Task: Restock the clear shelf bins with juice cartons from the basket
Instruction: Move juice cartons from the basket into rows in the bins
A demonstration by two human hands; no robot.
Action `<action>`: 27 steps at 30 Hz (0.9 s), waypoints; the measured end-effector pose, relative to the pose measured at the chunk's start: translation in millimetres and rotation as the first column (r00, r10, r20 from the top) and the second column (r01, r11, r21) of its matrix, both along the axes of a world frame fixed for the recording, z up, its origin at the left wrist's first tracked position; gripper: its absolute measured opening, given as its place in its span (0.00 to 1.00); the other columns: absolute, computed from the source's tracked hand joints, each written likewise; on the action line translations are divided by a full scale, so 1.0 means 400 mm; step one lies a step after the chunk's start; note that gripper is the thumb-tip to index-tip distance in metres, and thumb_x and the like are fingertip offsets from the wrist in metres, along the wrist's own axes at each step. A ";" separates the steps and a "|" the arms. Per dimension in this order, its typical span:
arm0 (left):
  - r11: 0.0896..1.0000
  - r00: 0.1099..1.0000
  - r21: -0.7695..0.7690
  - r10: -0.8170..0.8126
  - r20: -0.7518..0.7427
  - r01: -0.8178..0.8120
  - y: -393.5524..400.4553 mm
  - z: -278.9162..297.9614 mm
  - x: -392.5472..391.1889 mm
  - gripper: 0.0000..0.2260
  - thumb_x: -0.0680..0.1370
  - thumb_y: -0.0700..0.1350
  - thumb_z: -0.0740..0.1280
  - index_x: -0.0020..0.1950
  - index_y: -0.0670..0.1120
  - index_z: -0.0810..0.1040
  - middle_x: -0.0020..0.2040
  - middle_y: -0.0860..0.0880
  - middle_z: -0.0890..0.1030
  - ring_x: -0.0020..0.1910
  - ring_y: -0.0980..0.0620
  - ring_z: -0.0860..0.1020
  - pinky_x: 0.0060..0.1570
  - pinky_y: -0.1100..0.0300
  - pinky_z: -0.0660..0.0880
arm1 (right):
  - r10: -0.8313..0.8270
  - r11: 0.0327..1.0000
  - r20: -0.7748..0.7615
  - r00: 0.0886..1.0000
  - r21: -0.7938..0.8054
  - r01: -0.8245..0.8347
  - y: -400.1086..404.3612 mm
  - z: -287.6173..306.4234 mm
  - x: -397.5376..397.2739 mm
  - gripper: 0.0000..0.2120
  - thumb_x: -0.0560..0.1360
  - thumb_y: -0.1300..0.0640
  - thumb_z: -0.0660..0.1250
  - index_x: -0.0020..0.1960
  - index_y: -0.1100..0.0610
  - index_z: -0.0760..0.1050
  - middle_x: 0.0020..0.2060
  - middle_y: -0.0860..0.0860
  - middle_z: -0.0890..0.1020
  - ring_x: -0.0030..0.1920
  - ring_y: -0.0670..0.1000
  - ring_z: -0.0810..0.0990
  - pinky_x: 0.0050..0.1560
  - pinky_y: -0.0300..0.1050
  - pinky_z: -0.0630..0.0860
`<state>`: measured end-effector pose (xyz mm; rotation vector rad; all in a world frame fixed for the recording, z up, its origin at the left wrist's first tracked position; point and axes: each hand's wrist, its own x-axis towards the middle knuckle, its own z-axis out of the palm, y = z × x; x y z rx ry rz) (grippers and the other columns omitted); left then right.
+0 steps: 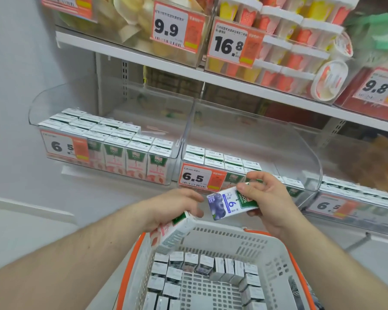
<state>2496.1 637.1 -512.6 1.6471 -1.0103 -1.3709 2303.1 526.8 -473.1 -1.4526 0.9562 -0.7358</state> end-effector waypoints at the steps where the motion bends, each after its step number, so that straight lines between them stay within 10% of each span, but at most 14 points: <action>1: 0.999 0.999 -0.019 -0.033 0.011 0.033 0.001 0.001 -0.007 0.26 0.64 0.47 0.72 0.62 0.55 0.76 0.54 0.48 0.84 0.50 0.46 0.84 0.50 0.52 0.80 | 0.003 0.999 -0.006 1.000 -0.042 -0.003 0.005 0.004 0.005 0.17 0.72 0.67 0.73 0.56 0.56 0.72 0.33 0.50 0.84 0.30 0.48 0.81 0.26 0.41 0.69; 7: 0.962 0.985 -0.246 -0.083 0.153 0.120 -0.028 0.006 -0.081 0.10 0.77 0.45 0.71 0.56 0.55 0.78 0.47 0.55 0.83 0.46 0.59 0.80 0.50 0.62 0.77 | 0.107 0.951 -0.087 0.990 -0.282 -0.128 0.044 0.025 0.003 0.31 0.67 0.72 0.76 0.61 0.46 0.71 0.50 0.51 0.85 0.50 0.51 0.83 0.51 0.47 0.81; 12: 0.933 0.988 -0.354 -0.020 0.150 0.073 -0.076 -0.012 -0.142 0.10 0.77 0.44 0.71 0.55 0.57 0.78 0.49 0.56 0.84 0.51 0.56 0.81 0.56 0.54 0.76 | 0.019 0.906 -0.155 0.988 -0.415 -0.082 0.056 0.051 -0.086 0.35 0.70 0.70 0.74 0.69 0.44 0.68 0.64 0.44 0.75 0.56 0.38 0.76 0.48 0.35 0.77; 15: 0.906 0.967 -0.407 -0.010 0.256 0.117 -0.104 -0.004 -0.195 0.11 0.76 0.44 0.71 0.55 0.57 0.78 0.48 0.57 0.83 0.48 0.59 0.79 0.53 0.55 0.76 | -0.176 0.904 -0.139 0.975 -0.414 0.104 0.061 0.052 -0.140 0.23 0.73 0.61 0.73 0.64 0.45 0.73 0.60 0.47 0.76 0.51 0.40 0.76 0.35 0.32 0.76; 20: 0.877 0.937 -0.461 0.039 0.346 0.133 -0.133 0.018 -0.313 0.11 0.76 0.46 0.71 0.49 0.63 0.75 0.44 0.62 0.81 0.43 0.62 0.78 0.46 0.59 0.75 | -0.304 0.879 -0.220 0.927 -0.439 0.185 0.054 0.055 -0.248 0.12 0.75 0.44 0.69 0.56 0.46 0.81 0.46 0.40 0.83 0.46 0.36 0.79 0.42 0.29 0.73; 27: 0.872 0.852 -0.458 0.103 0.514 0.171 -0.219 0.060 -0.490 0.09 0.75 0.54 0.70 0.52 0.63 0.73 0.42 0.60 0.80 0.39 0.60 0.78 0.36 0.64 0.70 | -0.397 0.847 -0.220 0.891 -0.461 0.264 -0.034 0.060 -0.391 0.18 0.69 0.39 0.60 0.46 0.49 0.82 0.35 0.45 0.83 0.41 0.49 0.82 0.47 0.52 0.80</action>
